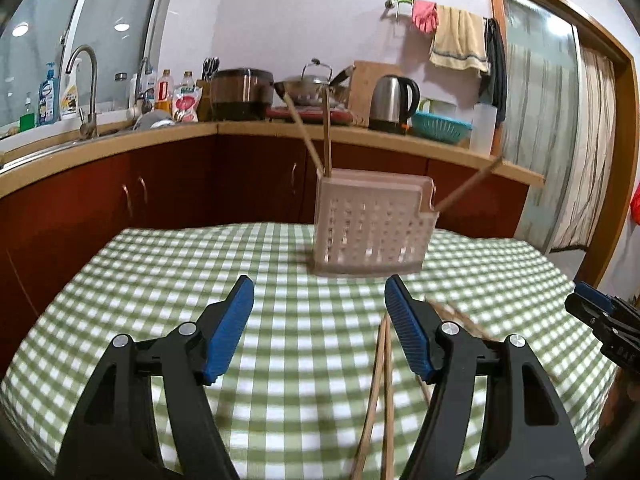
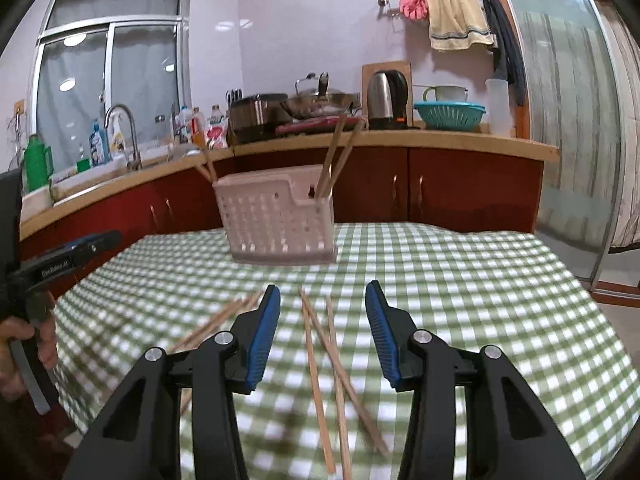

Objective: Organize utensils
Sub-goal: 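Lower the left gripper onto a chopstick and close it while the right gripper grasps another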

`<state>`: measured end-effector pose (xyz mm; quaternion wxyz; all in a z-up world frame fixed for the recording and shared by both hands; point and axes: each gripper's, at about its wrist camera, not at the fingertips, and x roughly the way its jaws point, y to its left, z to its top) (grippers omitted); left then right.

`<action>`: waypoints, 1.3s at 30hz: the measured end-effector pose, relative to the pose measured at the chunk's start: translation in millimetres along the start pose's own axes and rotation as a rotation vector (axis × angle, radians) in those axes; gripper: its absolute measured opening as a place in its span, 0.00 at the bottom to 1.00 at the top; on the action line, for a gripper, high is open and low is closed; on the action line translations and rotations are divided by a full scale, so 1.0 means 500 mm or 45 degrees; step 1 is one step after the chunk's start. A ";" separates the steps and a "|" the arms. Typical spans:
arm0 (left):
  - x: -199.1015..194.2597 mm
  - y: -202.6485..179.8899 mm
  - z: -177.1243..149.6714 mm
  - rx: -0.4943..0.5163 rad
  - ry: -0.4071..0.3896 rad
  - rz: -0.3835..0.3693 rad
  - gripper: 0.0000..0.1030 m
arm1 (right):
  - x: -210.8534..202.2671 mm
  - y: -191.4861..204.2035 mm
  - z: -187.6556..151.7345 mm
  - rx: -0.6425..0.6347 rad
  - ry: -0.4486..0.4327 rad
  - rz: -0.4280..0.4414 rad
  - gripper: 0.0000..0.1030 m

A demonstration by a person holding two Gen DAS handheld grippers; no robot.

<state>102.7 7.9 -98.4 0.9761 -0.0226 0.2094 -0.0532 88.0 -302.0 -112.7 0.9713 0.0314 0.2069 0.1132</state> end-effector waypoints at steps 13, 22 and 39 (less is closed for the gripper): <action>-0.019 0.000 -0.115 0.017 0.133 0.012 0.55 | 0.002 0.013 -0.117 -0.060 0.146 0.056 0.23; -0.026 0.006 -0.155 0.024 0.201 0.005 0.50 | 0.029 -0.003 -0.167 -0.032 0.258 0.021 0.22; -0.022 -0.023 -0.204 0.073 0.305 -0.066 0.39 | 0.031 0.014 -0.170 -0.076 0.270 0.036 0.07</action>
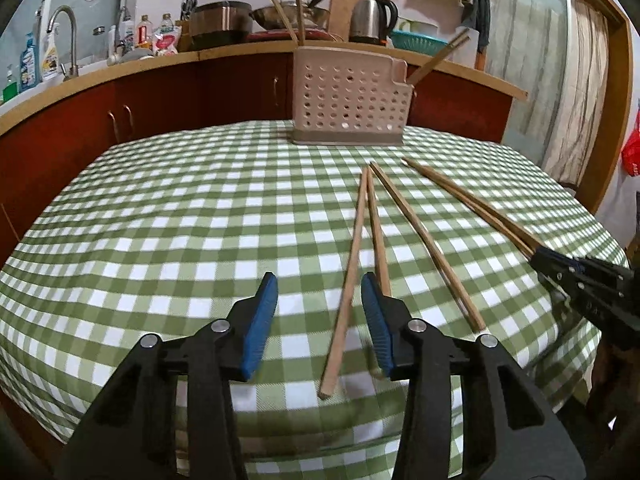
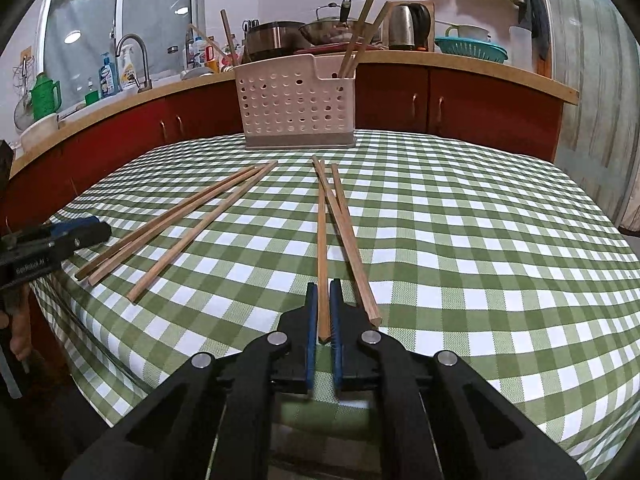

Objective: Organize utensils
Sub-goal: 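Lower the left gripper onto a chopstick and close it while the right gripper grasps another, then lift both held chopsticks upright and carry them toward the beige caddy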

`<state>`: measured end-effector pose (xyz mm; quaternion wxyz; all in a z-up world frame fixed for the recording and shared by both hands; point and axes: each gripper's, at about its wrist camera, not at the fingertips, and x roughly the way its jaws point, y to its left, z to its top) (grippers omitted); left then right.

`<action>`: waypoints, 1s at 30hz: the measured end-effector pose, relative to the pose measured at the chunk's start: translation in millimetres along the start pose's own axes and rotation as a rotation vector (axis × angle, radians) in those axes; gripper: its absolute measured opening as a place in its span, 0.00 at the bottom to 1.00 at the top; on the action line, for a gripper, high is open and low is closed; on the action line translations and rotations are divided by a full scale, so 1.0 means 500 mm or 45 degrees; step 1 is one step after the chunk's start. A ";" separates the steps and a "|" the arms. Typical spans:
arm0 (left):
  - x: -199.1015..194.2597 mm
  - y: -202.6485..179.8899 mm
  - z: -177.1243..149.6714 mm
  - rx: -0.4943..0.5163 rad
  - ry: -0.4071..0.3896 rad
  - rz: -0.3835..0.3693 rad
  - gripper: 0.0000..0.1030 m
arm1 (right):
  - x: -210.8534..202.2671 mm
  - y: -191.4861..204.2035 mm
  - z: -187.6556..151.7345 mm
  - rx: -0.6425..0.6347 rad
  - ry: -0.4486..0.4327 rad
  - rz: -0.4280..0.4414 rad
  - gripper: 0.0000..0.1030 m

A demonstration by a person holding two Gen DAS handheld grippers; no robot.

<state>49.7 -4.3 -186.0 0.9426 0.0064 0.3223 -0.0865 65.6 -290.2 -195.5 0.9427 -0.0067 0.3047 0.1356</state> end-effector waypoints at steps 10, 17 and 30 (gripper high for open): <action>0.023 -0.011 -0.020 0.063 0.055 -0.031 0.11 | -0.006 0.007 0.004 -0.002 -0.019 -0.001 0.07; 0.012 -0.018 -0.013 0.086 0.020 -0.016 0.06 | -0.027 0.007 0.019 0.005 -0.078 0.004 0.06; -0.052 0.000 0.040 0.058 -0.131 0.051 0.06 | -0.094 0.023 0.076 -0.006 -0.228 0.007 0.06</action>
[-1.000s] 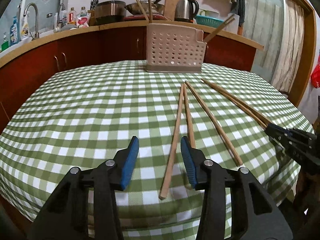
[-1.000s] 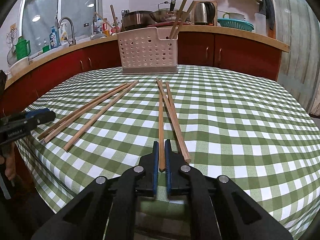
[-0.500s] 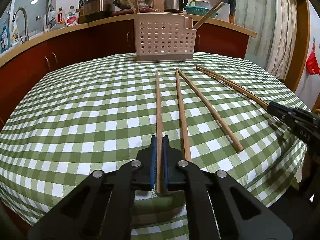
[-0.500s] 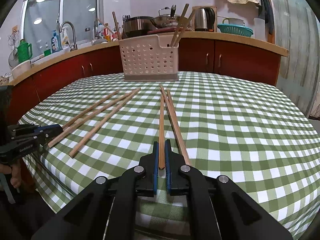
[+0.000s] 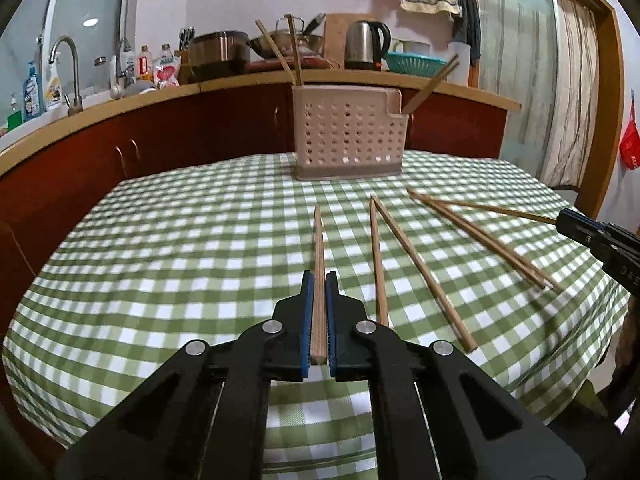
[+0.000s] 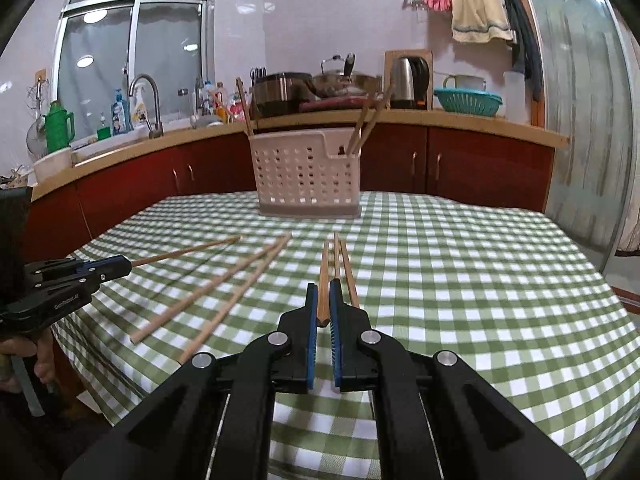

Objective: Organize utensils
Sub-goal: 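Lift both held chopsticks upright and carry them toward the beige caddy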

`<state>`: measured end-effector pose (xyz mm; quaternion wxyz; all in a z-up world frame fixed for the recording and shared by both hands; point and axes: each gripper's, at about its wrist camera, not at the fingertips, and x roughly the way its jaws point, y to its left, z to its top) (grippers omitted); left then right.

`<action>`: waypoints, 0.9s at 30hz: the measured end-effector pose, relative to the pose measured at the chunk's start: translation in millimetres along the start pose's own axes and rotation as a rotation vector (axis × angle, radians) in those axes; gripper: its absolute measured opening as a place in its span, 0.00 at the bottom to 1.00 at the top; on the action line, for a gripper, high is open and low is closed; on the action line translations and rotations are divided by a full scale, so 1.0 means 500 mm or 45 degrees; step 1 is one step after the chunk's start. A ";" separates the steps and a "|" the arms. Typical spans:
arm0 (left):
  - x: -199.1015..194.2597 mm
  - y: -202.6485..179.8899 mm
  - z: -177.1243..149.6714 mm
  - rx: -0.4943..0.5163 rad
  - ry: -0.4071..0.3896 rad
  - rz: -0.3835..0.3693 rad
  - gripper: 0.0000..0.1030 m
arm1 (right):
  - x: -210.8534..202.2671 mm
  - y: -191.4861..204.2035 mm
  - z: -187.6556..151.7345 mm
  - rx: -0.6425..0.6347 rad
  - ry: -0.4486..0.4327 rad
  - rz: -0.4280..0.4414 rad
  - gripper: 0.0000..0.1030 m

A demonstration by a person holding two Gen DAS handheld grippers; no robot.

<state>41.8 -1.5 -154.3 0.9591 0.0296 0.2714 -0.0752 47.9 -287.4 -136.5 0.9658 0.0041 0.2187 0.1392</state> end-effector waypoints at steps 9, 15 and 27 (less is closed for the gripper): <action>-0.042 0.007 0.039 -0.013 -0.089 0.015 0.06 | -0.035 0.004 0.036 -0.001 -0.079 -0.001 0.06; -0.074 0.010 0.070 -0.018 -0.157 0.020 0.06 | -0.057 0.010 0.060 -0.005 -0.135 0.004 0.06; -0.117 0.018 0.128 -0.020 -0.249 0.034 0.06 | -0.084 0.019 0.098 -0.010 -0.208 0.014 0.06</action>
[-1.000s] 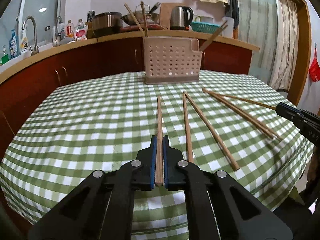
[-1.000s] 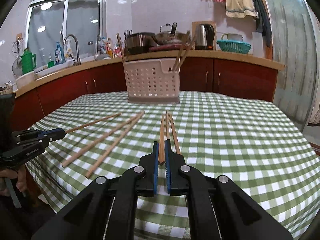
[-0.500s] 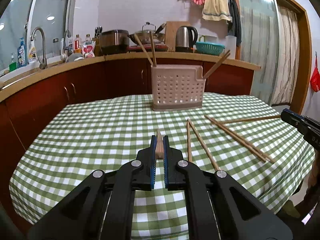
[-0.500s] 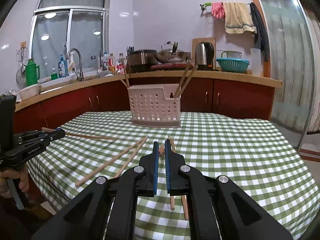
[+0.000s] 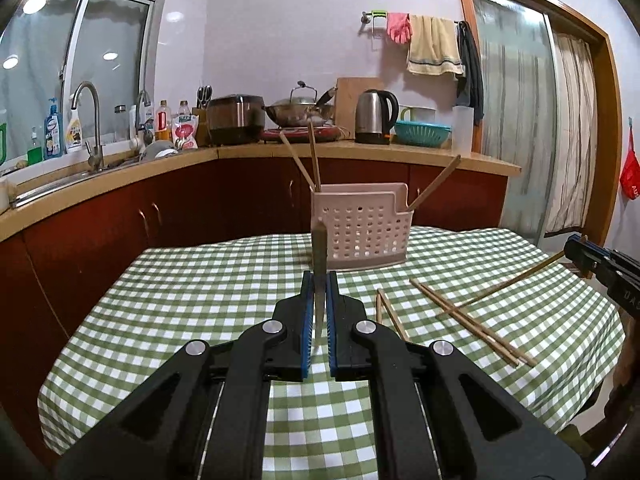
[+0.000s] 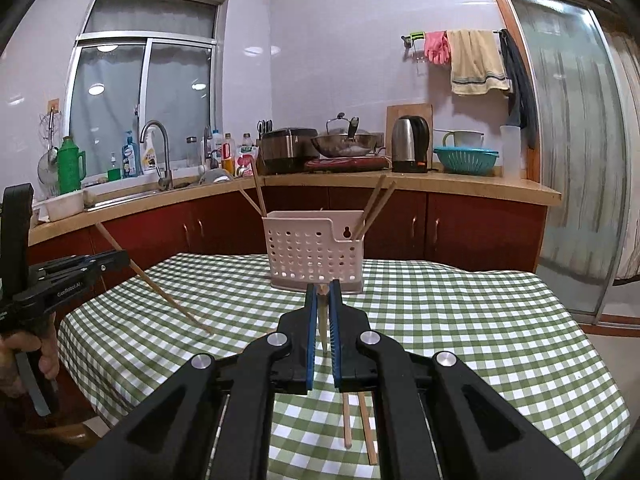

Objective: Organize utensils
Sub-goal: 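Lift both held chopsticks upright and carry them toward the beige caddy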

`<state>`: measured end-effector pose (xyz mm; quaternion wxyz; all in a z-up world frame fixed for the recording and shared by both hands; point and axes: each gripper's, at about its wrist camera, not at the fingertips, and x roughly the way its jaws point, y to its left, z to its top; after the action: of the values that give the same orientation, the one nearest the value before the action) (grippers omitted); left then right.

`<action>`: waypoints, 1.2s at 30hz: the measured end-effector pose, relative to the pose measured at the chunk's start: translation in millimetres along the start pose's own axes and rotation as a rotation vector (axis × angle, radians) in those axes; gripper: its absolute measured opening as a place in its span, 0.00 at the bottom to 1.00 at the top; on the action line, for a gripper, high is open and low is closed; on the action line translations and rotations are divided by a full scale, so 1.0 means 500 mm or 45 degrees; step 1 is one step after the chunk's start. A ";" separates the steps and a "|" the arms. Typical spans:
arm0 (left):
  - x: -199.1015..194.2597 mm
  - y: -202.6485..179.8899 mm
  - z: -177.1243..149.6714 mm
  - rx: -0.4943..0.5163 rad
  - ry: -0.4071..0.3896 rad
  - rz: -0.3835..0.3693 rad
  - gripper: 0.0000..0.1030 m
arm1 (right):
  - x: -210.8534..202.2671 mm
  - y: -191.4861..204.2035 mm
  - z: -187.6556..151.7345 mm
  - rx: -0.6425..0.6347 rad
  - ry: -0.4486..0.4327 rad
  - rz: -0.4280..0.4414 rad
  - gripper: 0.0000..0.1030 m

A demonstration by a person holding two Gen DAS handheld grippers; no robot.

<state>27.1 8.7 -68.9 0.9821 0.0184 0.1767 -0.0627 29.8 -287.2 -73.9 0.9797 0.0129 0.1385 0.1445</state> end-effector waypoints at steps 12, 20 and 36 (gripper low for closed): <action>0.027 0.007 0.034 -0.015 0.000 -0.014 0.06 | 0.042 0.001 0.042 0.008 -0.022 0.005 0.06; 0.050 0.020 0.065 -0.046 -0.021 -0.024 0.06 | 0.080 0.001 0.073 0.018 -0.036 0.006 0.06; 0.077 0.016 0.181 -0.058 -0.149 -0.116 0.06 | 0.109 -0.012 0.164 0.030 -0.102 0.025 0.06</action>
<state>95.4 7.0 2.7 0.9870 -0.0157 0.1211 -0.1043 104.2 -276.4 -10.0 0.9827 0.0315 0.1005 0.1520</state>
